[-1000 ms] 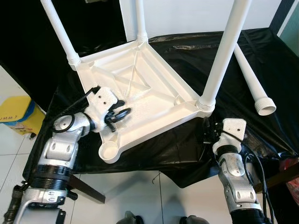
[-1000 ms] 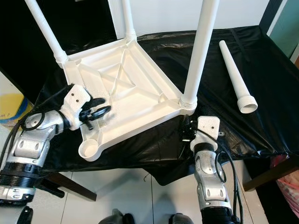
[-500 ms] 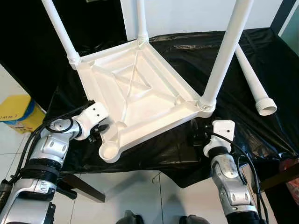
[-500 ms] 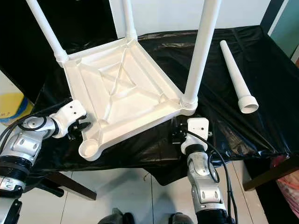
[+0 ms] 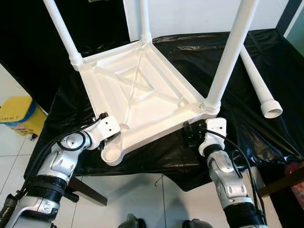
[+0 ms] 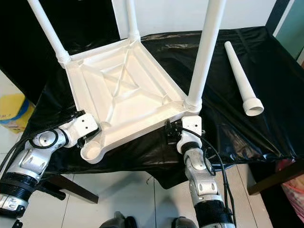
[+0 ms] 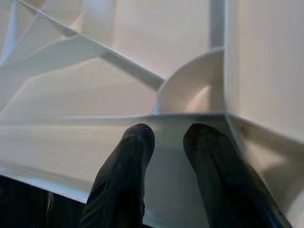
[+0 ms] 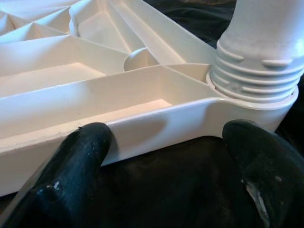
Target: Building children table
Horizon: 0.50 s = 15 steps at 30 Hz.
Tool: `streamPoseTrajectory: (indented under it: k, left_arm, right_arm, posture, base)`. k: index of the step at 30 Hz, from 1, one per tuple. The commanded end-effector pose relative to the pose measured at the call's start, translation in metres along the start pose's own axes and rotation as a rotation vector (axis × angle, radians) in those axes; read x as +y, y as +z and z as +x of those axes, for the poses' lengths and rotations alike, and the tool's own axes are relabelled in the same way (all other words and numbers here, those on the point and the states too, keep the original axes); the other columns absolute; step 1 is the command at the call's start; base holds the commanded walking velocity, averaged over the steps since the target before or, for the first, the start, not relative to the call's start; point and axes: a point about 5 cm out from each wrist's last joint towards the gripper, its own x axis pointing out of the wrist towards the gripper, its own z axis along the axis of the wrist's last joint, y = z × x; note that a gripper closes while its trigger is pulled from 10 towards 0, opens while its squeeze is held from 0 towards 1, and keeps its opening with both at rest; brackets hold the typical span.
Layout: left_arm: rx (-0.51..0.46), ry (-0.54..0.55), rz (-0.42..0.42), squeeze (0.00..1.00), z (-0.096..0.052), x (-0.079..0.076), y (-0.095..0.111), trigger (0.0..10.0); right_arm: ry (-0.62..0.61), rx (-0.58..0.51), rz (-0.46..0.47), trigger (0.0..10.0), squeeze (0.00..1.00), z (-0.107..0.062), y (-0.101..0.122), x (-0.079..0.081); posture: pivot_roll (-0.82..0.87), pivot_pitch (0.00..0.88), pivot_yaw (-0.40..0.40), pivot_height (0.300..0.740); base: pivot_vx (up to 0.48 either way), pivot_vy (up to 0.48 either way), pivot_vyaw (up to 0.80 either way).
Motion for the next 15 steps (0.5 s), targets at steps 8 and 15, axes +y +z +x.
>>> streamPoseTrajectory:
  k: [8, 15]
  left_arm:
    - [-0.08, -0.139, -0.036, 0.0, 0.011, -0.039, 0.018, 10.0]
    - [-0.122, -0.174, -0.082, 0.0, 0.017, -0.064, 0.031, 10.0]
  right_arm:
    - [0.045, 0.036, -0.003, 10.0, 0.0, 0.017, -0.001, 0.005]
    - [0.032, 0.032, -0.005, 10.0, 0.0, 0.025, 0.0, -0.002]
  posture:
    - [-0.01, 0.091, 0.061, 0.74]
    - [-0.01, 0.095, 0.064, 0.74]
  base:
    - [0.0, 0.0, 0.0]
    - [0.0, 0.0, 0.0]
